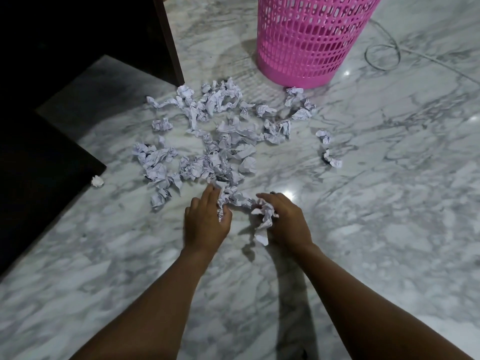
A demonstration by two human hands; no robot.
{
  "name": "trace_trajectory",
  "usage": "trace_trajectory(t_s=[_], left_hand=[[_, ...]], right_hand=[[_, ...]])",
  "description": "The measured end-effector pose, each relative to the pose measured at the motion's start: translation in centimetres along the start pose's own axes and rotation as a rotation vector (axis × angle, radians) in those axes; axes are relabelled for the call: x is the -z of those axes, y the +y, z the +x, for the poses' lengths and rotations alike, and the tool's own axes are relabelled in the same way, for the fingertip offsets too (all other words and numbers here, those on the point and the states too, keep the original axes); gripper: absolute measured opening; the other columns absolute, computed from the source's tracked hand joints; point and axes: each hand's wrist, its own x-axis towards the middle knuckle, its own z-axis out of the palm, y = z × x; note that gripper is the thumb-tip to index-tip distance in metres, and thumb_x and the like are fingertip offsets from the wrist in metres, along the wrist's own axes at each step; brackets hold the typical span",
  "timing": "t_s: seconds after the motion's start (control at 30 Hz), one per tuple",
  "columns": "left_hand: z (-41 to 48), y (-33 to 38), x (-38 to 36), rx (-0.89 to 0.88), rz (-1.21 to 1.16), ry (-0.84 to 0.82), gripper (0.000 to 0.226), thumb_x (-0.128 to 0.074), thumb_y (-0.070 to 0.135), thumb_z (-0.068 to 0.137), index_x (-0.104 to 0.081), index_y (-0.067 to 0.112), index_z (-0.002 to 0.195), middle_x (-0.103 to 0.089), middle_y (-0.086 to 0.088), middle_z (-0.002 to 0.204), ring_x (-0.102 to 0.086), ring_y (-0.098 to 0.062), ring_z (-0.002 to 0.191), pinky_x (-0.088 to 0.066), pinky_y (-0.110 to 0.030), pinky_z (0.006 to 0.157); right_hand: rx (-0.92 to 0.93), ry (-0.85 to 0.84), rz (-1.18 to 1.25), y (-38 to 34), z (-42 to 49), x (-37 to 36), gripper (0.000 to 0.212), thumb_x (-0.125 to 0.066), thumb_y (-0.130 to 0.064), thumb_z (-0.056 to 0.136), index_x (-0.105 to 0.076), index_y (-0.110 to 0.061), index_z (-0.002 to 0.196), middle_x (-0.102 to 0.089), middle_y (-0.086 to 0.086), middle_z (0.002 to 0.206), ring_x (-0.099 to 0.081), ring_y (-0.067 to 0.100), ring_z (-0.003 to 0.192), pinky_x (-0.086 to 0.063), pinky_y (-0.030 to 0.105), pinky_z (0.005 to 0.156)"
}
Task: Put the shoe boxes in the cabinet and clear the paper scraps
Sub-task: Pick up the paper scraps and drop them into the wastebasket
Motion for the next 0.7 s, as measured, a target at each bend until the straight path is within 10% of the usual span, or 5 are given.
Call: trace_trajectory(t_s=[0.23,0.7], left_hand=[[0.2,0.0,0.1,-0.019,0.014,-0.009,0.063,-0.051,0.031,0.081,-0.044,0.019,0.142,-0.06,-0.007,0.13,-0.06,-0.034,0.096,-0.053,-0.042,0.076],[1.0,0.3,0.3,-0.002,0.068,-0.039,0.056,-0.055,0.03,0.08,-0.056,0.023,0.135,-0.057,-0.009,0.121,-0.06,-0.033,0.093,-0.053,-0.041,0.073]], right_hand=[[-0.061,-0.469,-0.297,-1.0,3.5,-0.3,0.063,-0.064,-0.032,0.087,-0.041,-0.039,0.145,-0.062,0.006,0.122,-0.057,0.028,0.111,-0.048,0.036,0.084],[0.016,-0.037,-0.296,0.4,0.8,3.0,0.045,-0.067,-0.044,0.071,-0.07,-0.027,0.113,-0.07,-0.003,0.097,-0.069,0.024,0.081,-0.046,0.026,0.06]])
